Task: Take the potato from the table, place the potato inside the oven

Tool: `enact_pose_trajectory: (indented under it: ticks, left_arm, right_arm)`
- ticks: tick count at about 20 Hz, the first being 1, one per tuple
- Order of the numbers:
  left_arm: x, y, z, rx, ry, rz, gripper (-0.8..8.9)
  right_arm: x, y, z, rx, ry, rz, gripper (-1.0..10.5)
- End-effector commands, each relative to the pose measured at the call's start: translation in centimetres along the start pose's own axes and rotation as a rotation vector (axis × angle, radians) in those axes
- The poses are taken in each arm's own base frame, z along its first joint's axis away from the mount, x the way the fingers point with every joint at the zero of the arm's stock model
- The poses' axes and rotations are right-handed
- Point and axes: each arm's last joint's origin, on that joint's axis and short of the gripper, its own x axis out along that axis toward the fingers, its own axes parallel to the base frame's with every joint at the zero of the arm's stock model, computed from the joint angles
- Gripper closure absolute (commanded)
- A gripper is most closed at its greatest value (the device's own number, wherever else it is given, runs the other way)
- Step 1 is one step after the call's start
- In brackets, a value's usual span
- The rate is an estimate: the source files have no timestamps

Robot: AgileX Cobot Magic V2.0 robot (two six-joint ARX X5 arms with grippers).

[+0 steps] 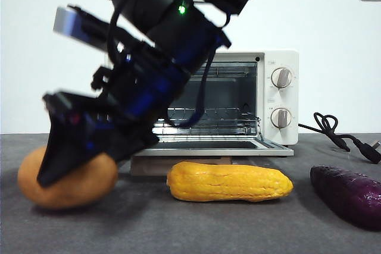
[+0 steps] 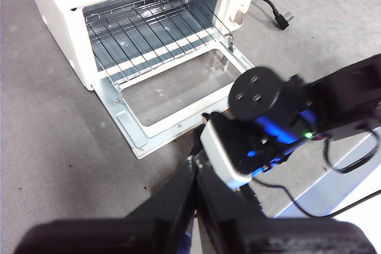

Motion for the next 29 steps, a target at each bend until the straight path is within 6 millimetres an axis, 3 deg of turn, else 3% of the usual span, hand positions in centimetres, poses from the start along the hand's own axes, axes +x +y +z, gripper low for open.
enact_pose_trajectory:
  ticks: [1,3,5,12,17,21,27,29]
  left_arm:
    - [-0.1,0.0,-0.1,0.02,-0.005,0.005,8.21]
    - [-0.1,0.0,-0.1,0.028,-0.006,0.006,8.21]
    - [-0.1,0.0,-0.1,0.031,-0.007,0.007,8.21]
    - [-0.1,0.0,0.0,0.032,-0.008,0.005,8.21]
    - [-0.1,0.0,0.0,0.032,-0.011,0.005,8.21]
    - [-0.1,0.0,0.0,0.028,-0.006,0.003,8.21]
    - [-0.1,0.0,-0.3,0.02,0.024,0.002,8.21]
    - [-0.1,0.0,-0.4,0.02,0.026,0.002,8.21]
  right_arm:
    - [-3.1,0.4,2.1,0.017,-0.108,-0.028,9.6]
    - [-5.7,0.4,3.4,0.022,-0.161,-0.154,9.6]
    - [-7.7,-1.1,3.6,0.043,-0.179,-0.307,9.6]
    - [-10.9,-10.1,0.2,0.427,-0.261,-0.516,9.6]
    - [-10.7,-13.4,-2.4,0.539,-0.237,-0.577,9.6]
    - [-10.2,-15.1,-3.2,0.605,-0.301,-0.61,9.6]
    - [-9.2,-16.7,-4.5,0.711,-0.343,-0.7,9.6]
    - [-9.0,-16.8,-4.6,0.714,-0.342,-0.7,8.8]
